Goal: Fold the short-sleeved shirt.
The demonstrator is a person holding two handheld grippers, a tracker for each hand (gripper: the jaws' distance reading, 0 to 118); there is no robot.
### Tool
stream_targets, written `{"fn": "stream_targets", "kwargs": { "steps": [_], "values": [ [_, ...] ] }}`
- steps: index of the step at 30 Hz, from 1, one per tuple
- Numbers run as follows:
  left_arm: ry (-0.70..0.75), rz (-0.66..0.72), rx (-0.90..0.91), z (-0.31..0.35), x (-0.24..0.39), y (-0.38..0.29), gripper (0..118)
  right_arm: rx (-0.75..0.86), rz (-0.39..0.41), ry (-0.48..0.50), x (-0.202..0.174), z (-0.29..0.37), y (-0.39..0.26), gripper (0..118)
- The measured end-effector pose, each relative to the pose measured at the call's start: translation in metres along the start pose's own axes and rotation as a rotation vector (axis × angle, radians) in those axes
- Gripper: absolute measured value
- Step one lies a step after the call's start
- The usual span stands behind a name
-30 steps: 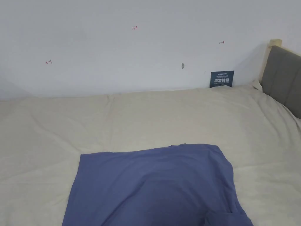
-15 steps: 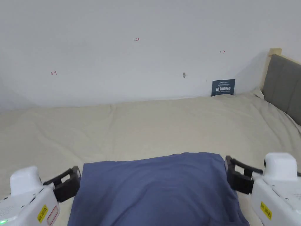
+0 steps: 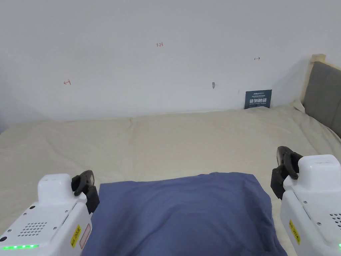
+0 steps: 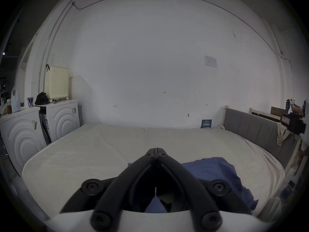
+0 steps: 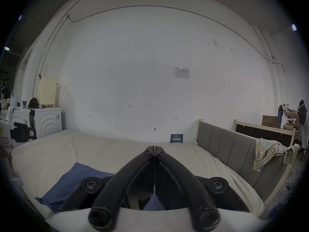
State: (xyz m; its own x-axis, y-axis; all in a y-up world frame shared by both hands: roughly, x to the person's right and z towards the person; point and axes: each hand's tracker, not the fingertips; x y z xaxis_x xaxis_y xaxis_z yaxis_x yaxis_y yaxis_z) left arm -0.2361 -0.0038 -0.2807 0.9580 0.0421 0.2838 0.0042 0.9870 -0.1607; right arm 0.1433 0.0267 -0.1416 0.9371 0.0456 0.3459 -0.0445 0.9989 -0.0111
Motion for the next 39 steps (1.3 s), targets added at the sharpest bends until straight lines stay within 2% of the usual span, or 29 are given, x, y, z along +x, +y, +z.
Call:
{"fn": "stream_targets", "kwargs": {
  "steps": [3,11,12,13,14,15,16,21,27,28,31,32,34,35,38,39],
  "values": [
    [-0.021,0.040,-0.112,-0.004,-0.012,-0.010,0,-0.012,-0.012,0.002,0.002,0.002,-0.005,0],
    [0.019,0.039,-0.482,0.004,-0.068,-0.078,0,-0.077,-0.022,-0.015,0.009,-0.001,-0.024,0],
    [0.035,0.053,-0.503,0.006,-0.074,-0.087,7,-0.082,-0.019,-0.017,0.011,-0.003,-0.026,0],
    [0.034,0.061,-0.548,0.007,-0.080,-0.098,34,-0.090,-0.018,-0.022,0.011,-0.003,-0.028,0],
    [0.043,0.070,-0.598,0.010,-0.085,-0.108,80,-0.095,-0.019,-0.027,0.011,-0.004,-0.031,0],
    [0.063,0.080,-0.622,0.011,-0.088,-0.119,107,-0.101,-0.022,-0.032,0.011,-0.004,-0.032,0],
    [0.079,0.084,-0.649,0.010,-0.091,-0.131,118,-0.110,-0.031,-0.036,0.014,-0.006,-0.035,0],
    [0.103,0.108,-0.787,0.002,-0.098,-0.176,117,-0.142,-0.039,-0.041,0.016,-0.006,-0.044,0],
    [0.157,0.092,-0.865,0.001,-0.097,-0.219,101,-0.185,-0.045,-0.052,0.021,-0.005,-0.055,0],
    [0.156,0.108,-0.869,0.000,-0.098,-0.224,94,-0.196,-0.048,-0.056,0.024,-0.004,-0.057,0],
    [0.148,0.162,-0.857,0.004,-0.099,-0.228,29,-0.234,-0.052,-0.072,0.028,-0.003,-0.068,0],
    [0.102,0.190,-0.849,0.003,-0.096,-0.229,17,-0.264,-0.053,-0.076,0.032,-0.003,-0.074,0],
    [0.102,0.184,-0.847,0.004,-0.091,-0.227,10,-0.354,-0.068,-0.076,0.036,-0.003,-0.089,1],
    [0.110,0.175,-0.842,0.004,-0.088,-0.225,9,-0.406,-0.076,-0.075,0.039,-0.003,-0.099,15],
    [0.100,0.171,-0.809,0.004,-0.087,-0.219,8,-0.605,-0.099,-0.068,0.047,-0.001,-0.142,96],
    [0.094,0.177,-0.808,0.004,-0.087,-0.216,8,-0.649,-0.115,-0.064,0.049,0.001,-0.157,98]
  ]
}}
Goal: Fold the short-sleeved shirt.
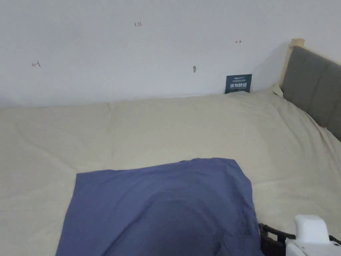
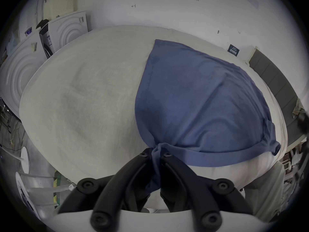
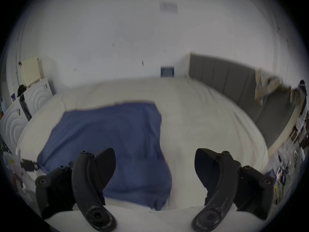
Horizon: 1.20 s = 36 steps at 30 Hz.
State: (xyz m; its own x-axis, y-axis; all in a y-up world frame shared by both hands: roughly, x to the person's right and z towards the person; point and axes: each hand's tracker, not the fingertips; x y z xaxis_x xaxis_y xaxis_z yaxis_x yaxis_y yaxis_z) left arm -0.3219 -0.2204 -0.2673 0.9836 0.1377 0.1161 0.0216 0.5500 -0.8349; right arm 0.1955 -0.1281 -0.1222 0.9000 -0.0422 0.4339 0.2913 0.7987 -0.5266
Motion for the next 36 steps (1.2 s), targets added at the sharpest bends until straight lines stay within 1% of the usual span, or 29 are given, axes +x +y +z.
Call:
{"fn": "stream_targets", "kwargs": {
  "steps": [3,4,5,7,9,10,11,12,13,14,15,16,18,19,24,26,29,32,36],
  "values": [
    [-0.015,0.013,0.021,0.006,0.000,0.006,8,-0.179,-0.054,-0.015,0.010,-0.025,-0.038,98],
    [-0.020,0.014,0.022,0.007,0.000,0.008,8,-0.236,-0.077,-0.003,0.011,-0.034,-0.050,98],
    [-0.024,0.015,0.026,0.009,0.001,0.010,8,-0.285,-0.080,0.005,0.015,-0.040,-0.061,98],
    [-0.026,0.010,0.033,0.012,0.003,0.013,8,-0.338,-0.085,-0.021,0.012,-0.048,-0.076,98],
    [-0.023,0.005,0.034,0.014,0.004,0.014,8,-0.354,-0.086,-0.012,0.014,-0.052,-0.084,96],
    [-0.023,0.005,0.035,0.014,0.003,0.013,8,-0.352,-0.082,-0.009,0.013,-0.054,-0.086,93],
    [-0.024,0.007,0.031,0.013,0.003,0.014,8,-0.357,-0.079,-0.005,0.012,-0.055,-0.086,86],
    [-0.021,0.007,0.028,0.013,0.003,0.014,8,-0.363,-0.070,0.008,0.011,-0.056,-0.087,57],
    [-0.018,0.008,0.026,0.012,0.002,0.013,8,-0.353,-0.065,0.022,0.009,-0.053,-0.086,9],
    [-0.018,0.008,0.022,0.012,0.002,0.013,8,-0.344,-0.061,0.021,0.008,-0.054,-0.087,3],
    [-0.018,0.011,0.020,0.011,0.001,0.014,8,-0.338,-0.062,0.021,0.006,-0.053,-0.088,3],
    [-0.016,0.015,0.020,0.011,0.001,0.014,8,-0.338,-0.058,0.053,0.005,-0.051,-0.086,3],
    [-0.020,0.025,0.025,0.013,0.000,0.015,8,-0.293,-0.035,0.039,0.004,-0.043,-0.079,3],
    [-0.021,0.030,0.026,0.014,0.001,0.017,8,-0.276,-0.015,0.047,0.002,-0.039,-0.074,3],
    [-0.032,0.031,0.054,0.019,0.005,0.039,8,-0.142,-0.009,0.082,-0.005,-0.024,-0.027,3],
    [-0.035,0.039,0.083,0.019,0.006,0.057,8,-0.116,0.000,0.091,-0.008,-0.025,-0.003,3],
    [-0.031,0.045,0.108,0.013,0.010,0.089,8,-0.092,-0.008,0.103,-0.014,-0.041,0.028,3],
    [-0.029,0.042,0.109,-0.003,0.016,0.120,8,-0.095,0.015,0.082,-0.023,-0.068,0.050,3],
    [-0.011,-0.002,0.071,-0.039,0.025,0.153,8,-0.151,-0.015,0.079,-0.026,-0.116,0.068,3]
  ]
}}
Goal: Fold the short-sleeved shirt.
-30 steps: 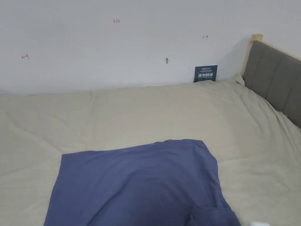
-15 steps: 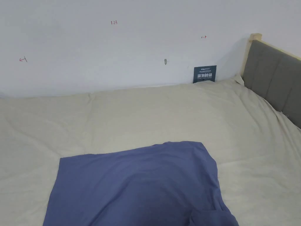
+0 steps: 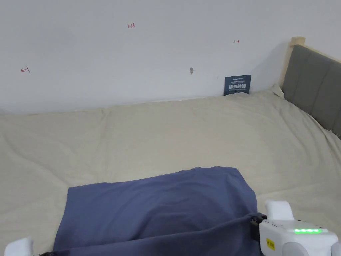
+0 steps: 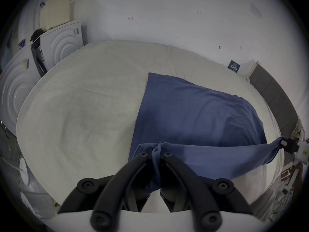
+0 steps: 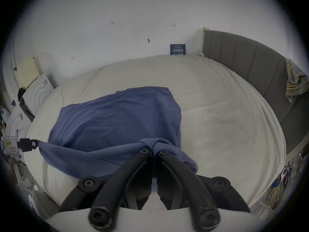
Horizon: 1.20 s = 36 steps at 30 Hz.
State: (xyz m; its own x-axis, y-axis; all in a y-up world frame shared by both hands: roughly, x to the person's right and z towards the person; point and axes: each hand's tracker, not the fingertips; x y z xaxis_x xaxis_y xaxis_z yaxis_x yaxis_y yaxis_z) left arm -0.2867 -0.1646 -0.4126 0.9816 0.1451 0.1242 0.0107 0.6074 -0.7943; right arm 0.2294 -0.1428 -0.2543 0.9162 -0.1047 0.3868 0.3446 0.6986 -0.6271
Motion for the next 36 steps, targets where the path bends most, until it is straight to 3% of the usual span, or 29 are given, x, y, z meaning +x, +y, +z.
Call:
{"fn": "stream_targets", "kwargs": {
  "steps": [4,10,13,16,19,20,21,22,23,30,36],
  "values": [
    [0.009,-0.010,-0.055,-0.044,0.007,0.022,8,-0.075,-0.017,-0.030,0.005,-0.051,0.014,3],
    [0.064,-0.064,-0.187,-0.104,0.015,0.036,8,-0.214,-0.129,-0.064,0.015,-0.114,0.015,3],
    [0.059,-0.048,-0.182,-0.109,0.014,0.038,8,-0.244,-0.125,-0.083,0.015,-0.130,0.006,3],
    [0.053,-0.073,-0.192,-0.101,0.015,0.039,10,-0.213,-0.100,-0.097,0.012,-0.122,0.008,13],
    [0.057,-0.077,-0.196,-0.093,0.014,0.042,22,-0.179,-0.065,-0.102,0.008,-0.108,0.013,27],
    [0.067,-0.071,-0.196,-0.086,0.015,0.044,53,-0.156,-0.053,-0.103,0.007,-0.099,0.017,57],
    [0.062,-0.067,-0.187,-0.079,0.016,0.045,77,-0.117,-0.043,-0.100,0.002,-0.090,0.021,78],
    [0.033,-0.052,-0.135,-0.067,0.018,0.047,95,-0.058,-0.037,-0.086,0.000,-0.075,0.027,89],
    [0.009,-0.046,-0.081,-0.050,0.022,0.050,103,-0.002,-0.025,-0.060,-0.002,-0.059,0.034,89],
    [-0.056,-0.135,0.349,0.073,0.066,0.069,103,0.372,0.092,0.015,-0.036,0.072,0.072,89],
    [-0.027,-0.222,0.669,0.148,0.109,0.065,101,0.669,0.135,0.005,-0.064,0.160,0.071,88]
  ]
}}
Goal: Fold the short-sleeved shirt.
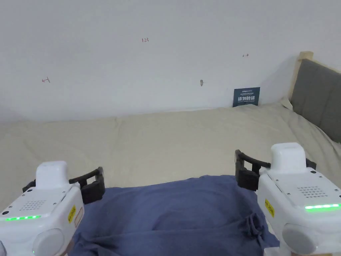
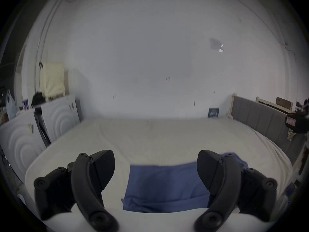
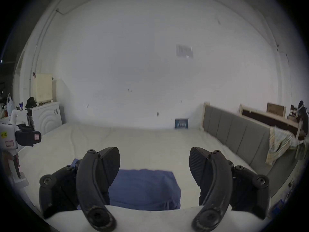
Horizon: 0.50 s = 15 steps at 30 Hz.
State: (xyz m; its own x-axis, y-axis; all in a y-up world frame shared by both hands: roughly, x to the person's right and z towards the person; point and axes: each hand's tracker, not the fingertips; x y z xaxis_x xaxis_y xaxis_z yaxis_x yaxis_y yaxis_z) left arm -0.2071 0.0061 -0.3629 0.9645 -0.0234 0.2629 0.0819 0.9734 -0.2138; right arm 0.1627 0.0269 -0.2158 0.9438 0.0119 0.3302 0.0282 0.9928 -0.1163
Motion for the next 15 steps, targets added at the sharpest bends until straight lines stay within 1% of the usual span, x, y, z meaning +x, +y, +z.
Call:
{"fn": "stream_targets", "kwargs": {
  "steps": [1,2,3,4,5,6,7,8,9,10,11,12,15],
  "values": [
    [-0.003,-0.002,0.044,0.009,0.005,0.003,98,0.020,0.020,-0.005,-0.006,0.007,0.004,87],
    [-0.013,-0.004,0.085,0.018,0.009,0.006,87,0.035,0.035,-0.030,-0.009,0.015,0.006,85],
    [-0.025,-0.008,0.117,0.023,0.012,0.008,76,0.042,0.053,-0.046,-0.013,0.022,0.008,81],
    [-0.028,-0.001,0.121,0.030,0.014,0.008,63,0.045,0.068,-0.046,-0.015,0.028,0.009,66],
    [-0.035,-0.003,0.129,0.036,0.016,0.008,38,0.078,0.081,-0.051,-0.017,0.034,0.009,27],
    [-0.039,-0.004,0.124,0.040,0.018,0.009,10,0.089,0.087,-0.053,-0.018,0.038,0.008,0],
    [-0.056,-0.002,0.120,0.042,0.017,0.009,0,0.087,0.080,-0.064,-0.020,0.041,0.008,0],
    [-0.070,-0.005,0.114,0.044,0.017,0.008,0,0.118,0.075,-0.101,-0.018,0.041,0.008,0],
    [-0.117,0.001,0.134,0.048,0.016,0.008,0,0.110,0.054,-0.036,-0.017,0.042,0.005,0],
    [-0.150,0.000,0.078,0.047,0.014,0.006,0,0.101,0.043,-0.036,-0.017,0.042,0.003,0],
    [-0.123,-0.002,0.063,0.048,0.013,0.004,0,0.097,0.043,-0.043,-0.019,0.042,0.002,0],
    [-0.120,-0.012,0.088,0.049,0.013,0.003,0,0.097,0.045,-0.042,-0.021,0.040,0.001,0],
    [-0.116,-0.011,0.055,0.047,0.008,-0.001,0,0.089,0.040,-0.039,-0.018,0.038,0.000,0]
  ]
}}
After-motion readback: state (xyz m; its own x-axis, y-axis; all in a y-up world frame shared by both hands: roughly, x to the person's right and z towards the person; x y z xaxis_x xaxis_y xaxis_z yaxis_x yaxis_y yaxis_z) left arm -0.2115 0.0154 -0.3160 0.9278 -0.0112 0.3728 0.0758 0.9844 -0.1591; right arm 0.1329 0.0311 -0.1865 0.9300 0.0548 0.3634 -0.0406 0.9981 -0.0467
